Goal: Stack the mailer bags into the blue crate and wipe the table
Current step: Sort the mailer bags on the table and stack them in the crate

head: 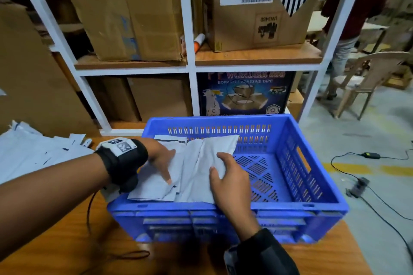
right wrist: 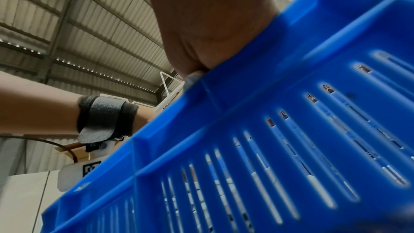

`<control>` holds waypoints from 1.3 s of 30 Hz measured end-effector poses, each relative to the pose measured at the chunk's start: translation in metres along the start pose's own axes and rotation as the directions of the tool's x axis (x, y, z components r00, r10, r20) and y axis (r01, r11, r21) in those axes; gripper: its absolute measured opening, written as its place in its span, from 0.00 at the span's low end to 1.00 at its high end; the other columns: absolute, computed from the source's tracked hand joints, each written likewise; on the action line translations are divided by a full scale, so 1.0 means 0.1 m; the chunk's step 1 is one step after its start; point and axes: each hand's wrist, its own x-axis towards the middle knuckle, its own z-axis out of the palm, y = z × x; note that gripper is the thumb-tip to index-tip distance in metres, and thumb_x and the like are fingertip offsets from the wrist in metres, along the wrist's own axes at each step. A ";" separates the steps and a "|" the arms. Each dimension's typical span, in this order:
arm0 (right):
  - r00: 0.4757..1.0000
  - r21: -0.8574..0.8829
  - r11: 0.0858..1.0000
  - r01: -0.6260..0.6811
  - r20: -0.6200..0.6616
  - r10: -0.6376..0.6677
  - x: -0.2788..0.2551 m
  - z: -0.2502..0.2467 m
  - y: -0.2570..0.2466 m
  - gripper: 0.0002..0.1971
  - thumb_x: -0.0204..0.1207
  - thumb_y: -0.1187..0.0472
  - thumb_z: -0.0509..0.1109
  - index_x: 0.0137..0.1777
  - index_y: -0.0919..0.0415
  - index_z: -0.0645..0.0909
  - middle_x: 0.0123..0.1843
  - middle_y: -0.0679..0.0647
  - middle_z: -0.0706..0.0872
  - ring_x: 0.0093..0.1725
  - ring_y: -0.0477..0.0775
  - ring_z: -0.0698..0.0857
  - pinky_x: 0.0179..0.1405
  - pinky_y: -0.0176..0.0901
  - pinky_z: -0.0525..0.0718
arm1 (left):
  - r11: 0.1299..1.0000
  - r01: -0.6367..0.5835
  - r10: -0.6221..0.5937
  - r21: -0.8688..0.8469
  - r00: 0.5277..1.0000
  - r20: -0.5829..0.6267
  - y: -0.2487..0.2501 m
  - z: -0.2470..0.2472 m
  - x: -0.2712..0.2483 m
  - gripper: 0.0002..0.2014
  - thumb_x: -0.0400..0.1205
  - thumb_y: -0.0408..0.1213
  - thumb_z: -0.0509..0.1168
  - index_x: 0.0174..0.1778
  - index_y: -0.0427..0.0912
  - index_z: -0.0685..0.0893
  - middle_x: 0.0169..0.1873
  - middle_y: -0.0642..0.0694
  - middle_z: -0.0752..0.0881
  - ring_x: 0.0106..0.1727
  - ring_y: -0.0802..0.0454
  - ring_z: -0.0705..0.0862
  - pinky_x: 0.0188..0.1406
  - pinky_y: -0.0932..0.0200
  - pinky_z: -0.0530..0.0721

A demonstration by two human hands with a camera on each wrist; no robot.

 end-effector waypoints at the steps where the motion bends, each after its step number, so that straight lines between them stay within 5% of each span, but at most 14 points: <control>1: 1.000 0.000 1.000 0.001 0.005 -0.001 0.00 -0.01 0.00 0.21 0.80 0.53 0.67 0.73 0.49 0.76 0.66 0.50 0.86 0.65 0.56 0.82 0.61 0.46 0.75 | 0.999 0.026 -0.027 0.034 0.999 0.025 0.04 0.05 0.01 0.59 0.73 0.62 0.74 0.87 0.46 0.40 0.82 0.36 0.65 0.78 0.39 0.71 0.74 0.50 0.70; 3: 0.999 -0.003 1.000 0.009 0.034 -0.009 0.00 -0.02 0.00 0.21 0.81 0.53 0.67 0.73 0.49 0.75 0.66 0.50 0.86 0.64 0.56 0.82 0.60 0.47 0.76 | 0.994 0.036 -0.038 0.102 0.999 0.025 0.08 0.16 0.01 0.61 0.75 0.62 0.72 0.84 0.49 0.30 0.83 0.33 0.59 0.78 0.36 0.69 0.74 0.48 0.69; 9: 0.996 -0.003 1.000 0.023 0.085 -0.023 -0.02 -0.05 -0.01 0.21 0.82 0.52 0.66 0.75 0.49 0.73 0.63 0.50 0.86 0.60 0.55 0.83 0.56 0.47 0.78 | 0.997 -0.060 0.055 -0.052 0.994 -0.099 -0.07 0.12 -0.25 0.57 0.75 0.70 0.65 0.86 0.48 0.36 0.86 0.36 0.48 0.85 0.38 0.56 0.82 0.45 0.60; 11: 0.994 0.001 0.999 0.032 0.101 -0.032 -0.03 -0.07 -0.01 0.22 0.82 0.52 0.66 0.75 0.49 0.72 0.65 0.49 0.85 0.61 0.53 0.83 0.57 0.46 0.78 | 0.984 -0.144 0.116 -0.107 0.964 -0.238 -0.18 0.24 -0.41 0.52 0.76 0.74 0.55 0.87 0.47 0.40 0.86 0.38 0.42 0.87 0.41 0.45 0.85 0.44 0.52; 14: 0.991 0.029 1.000 -0.002 0.131 -0.001 -0.02 -0.11 -0.03 0.24 0.81 0.53 0.66 0.77 0.49 0.72 0.70 0.47 0.82 0.66 0.51 0.81 0.62 0.42 0.76 | 0.942 -0.237 0.144 -0.237 0.925 -0.352 -0.29 0.54 -0.59 0.64 0.57 0.89 0.32 0.87 0.52 0.41 0.86 0.45 0.36 0.86 0.50 0.35 0.85 0.46 0.42; 19: 0.932 -0.034 0.994 -0.105 0.344 0.110 0.14 -0.34 -0.10 0.29 0.78 0.55 0.70 0.80 0.54 0.72 0.74 0.51 0.80 0.70 0.52 0.80 0.66 0.40 0.75 | 0.962 -0.184 0.045 -0.201 0.834 -0.550 -0.18 0.91 -0.44 0.56 0.64 0.80 0.18 0.87 0.56 0.45 0.87 0.50 0.43 0.86 0.54 0.38 0.84 0.45 0.37; 23: 0.896 -0.175 0.984 0.007 0.439 0.072 0.42 -0.63 -0.31 0.19 0.73 0.60 0.74 0.64 0.60 0.84 0.54 0.54 0.91 0.55 0.55 0.88 0.57 0.48 0.84 | 0.986 -0.126 0.040 -0.113 0.822 -0.568 -0.18 0.95 -0.33 0.56 0.62 0.76 0.12 0.86 0.58 0.44 0.87 0.50 0.49 0.87 0.52 0.43 0.83 0.43 0.39; 26: 0.847 -0.231 0.971 0.068 0.527 0.066 0.79 -0.64 -0.43 0.27 0.69 0.62 0.80 0.70 0.59 0.81 0.51 0.55 0.90 0.49 0.55 0.89 0.50 0.49 0.87 | 0.994 -0.101 0.065 -0.036 0.833 -0.549 -0.17 0.97 -0.30 0.54 0.65 0.77 0.18 0.86 0.57 0.50 0.86 0.47 0.55 0.87 0.48 0.48 0.83 0.37 0.42; 29: 0.791 -0.148 0.989 -0.024 0.602 0.109 1.08 -0.41 -0.55 0.34 0.69 0.72 0.80 0.74 0.61 0.74 0.55 0.62 0.84 0.42 0.59 0.88 0.33 0.46 0.89 | 0.995 -0.095 0.057 -0.038 0.828 -0.558 -0.18 0.98 -0.31 0.43 0.76 0.72 0.29 0.86 0.56 0.52 0.86 0.46 0.57 0.87 0.47 0.49 0.83 0.34 0.43; 32: 0.740 -0.189 0.982 -0.018 0.658 0.140 1.15 -0.01 -0.52 0.30 0.68 0.74 0.80 0.68 0.59 0.74 0.50 0.59 0.82 0.35 0.55 0.85 0.25 0.45 0.88 | 0.995 -0.080 0.029 -0.067 0.830 -0.557 -0.18 1.00 -0.32 0.36 0.83 0.69 0.39 0.86 0.56 0.52 0.86 0.46 0.57 0.87 0.47 0.48 0.82 0.33 0.47; 35: 0.592 -0.465 0.849 0.250 0.767 0.246 1.09 0.21 -0.40 0.21 0.71 0.62 0.80 0.60 0.64 0.78 0.46 0.57 0.87 0.31 0.55 0.87 0.41 0.55 0.92 | 0.992 -0.077 0.008 -0.102 0.838 -0.545 -0.15 0.98 -0.33 0.35 0.84 0.68 0.41 0.86 0.56 0.53 0.86 0.46 0.57 0.87 0.47 0.49 0.82 0.32 0.48; 36: 0.582 -0.538 0.767 0.351 0.767 0.271 1.07 0.22 -0.43 0.22 0.72 0.56 0.79 0.62 0.64 0.79 0.50 0.57 0.87 0.30 0.53 0.87 0.41 0.53 0.91 | 0.991 -0.078 0.005 -0.110 0.837 -0.547 -0.15 0.97 -0.33 0.34 0.85 0.66 0.42 0.86 0.56 0.54 0.86 0.46 0.58 0.87 0.47 0.49 0.81 0.33 0.49; 39: 0.696 -0.682 0.405 0.609 0.704 0.139 1.13 0.18 -0.55 0.37 0.71 0.33 0.72 0.72 0.57 0.72 0.66 0.56 0.81 0.55 0.58 0.86 0.51 0.53 0.84 | 0.991 -0.080 0.004 -0.110 0.829 -0.559 -0.15 0.96 -0.32 0.32 0.86 0.64 0.42 0.85 0.55 0.55 0.85 0.46 0.59 0.87 0.47 0.49 0.81 0.32 0.50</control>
